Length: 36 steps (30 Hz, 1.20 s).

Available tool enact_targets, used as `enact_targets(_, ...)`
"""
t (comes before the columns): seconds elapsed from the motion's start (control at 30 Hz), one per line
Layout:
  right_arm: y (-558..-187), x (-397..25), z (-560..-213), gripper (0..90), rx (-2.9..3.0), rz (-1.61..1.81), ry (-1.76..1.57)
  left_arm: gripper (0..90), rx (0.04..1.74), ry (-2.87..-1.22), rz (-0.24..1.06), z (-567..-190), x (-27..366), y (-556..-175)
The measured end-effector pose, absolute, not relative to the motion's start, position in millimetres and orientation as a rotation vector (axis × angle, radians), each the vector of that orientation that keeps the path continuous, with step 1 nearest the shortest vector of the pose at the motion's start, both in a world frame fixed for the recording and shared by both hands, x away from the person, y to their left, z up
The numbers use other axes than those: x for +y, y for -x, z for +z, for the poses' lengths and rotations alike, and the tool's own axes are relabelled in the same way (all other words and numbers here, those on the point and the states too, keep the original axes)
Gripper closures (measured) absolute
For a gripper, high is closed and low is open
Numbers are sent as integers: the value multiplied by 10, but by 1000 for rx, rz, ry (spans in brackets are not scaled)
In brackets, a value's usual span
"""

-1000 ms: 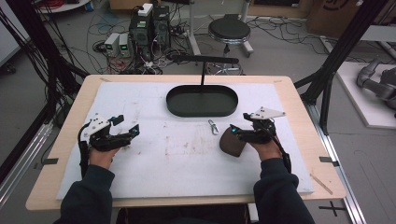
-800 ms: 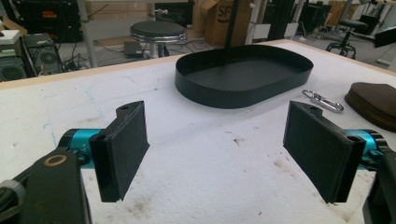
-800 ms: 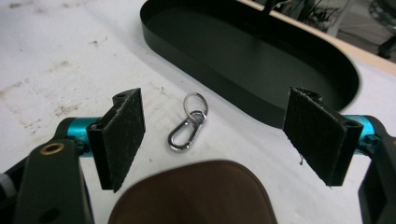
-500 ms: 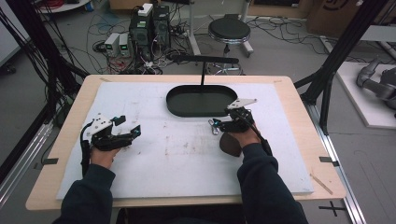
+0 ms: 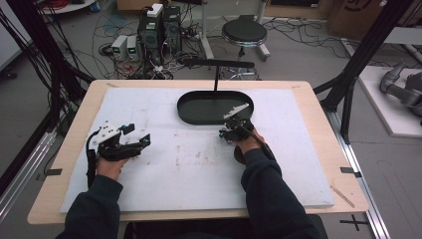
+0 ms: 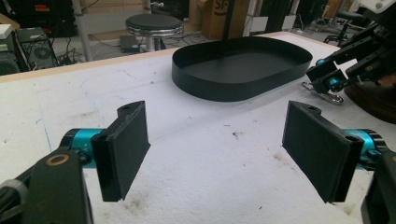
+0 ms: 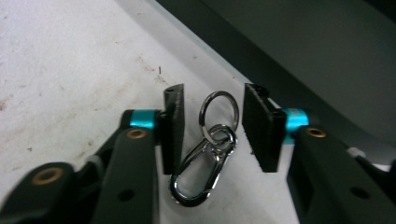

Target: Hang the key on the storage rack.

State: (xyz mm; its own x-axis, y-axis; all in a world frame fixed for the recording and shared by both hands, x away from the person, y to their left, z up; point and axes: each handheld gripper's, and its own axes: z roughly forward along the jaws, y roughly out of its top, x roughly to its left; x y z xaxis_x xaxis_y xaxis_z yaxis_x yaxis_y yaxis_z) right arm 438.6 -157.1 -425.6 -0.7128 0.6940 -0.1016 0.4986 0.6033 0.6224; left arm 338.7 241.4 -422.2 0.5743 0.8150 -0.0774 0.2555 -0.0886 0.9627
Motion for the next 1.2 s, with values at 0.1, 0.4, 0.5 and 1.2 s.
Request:
enact_targets(0.1,-4385,-1590,-4246,680,2505,814,-952,225,916,-1636,596,-4222,2415,-3386)
enact_targets(0.4,-4391,-1675,-4235,828,2527,782,-966,227,918,-1636,595,-4220,2416,-3383)
enact_targets(0.5,-4388,-1690,-4232,853,2529,762,-982,227,919,-1638,593,-4221,2415,-3383)
enact_targets(1.2,-4343,-1852,-4050,900,2472,927,-944,227,922,-1640,594,-4216,2419,-3377)
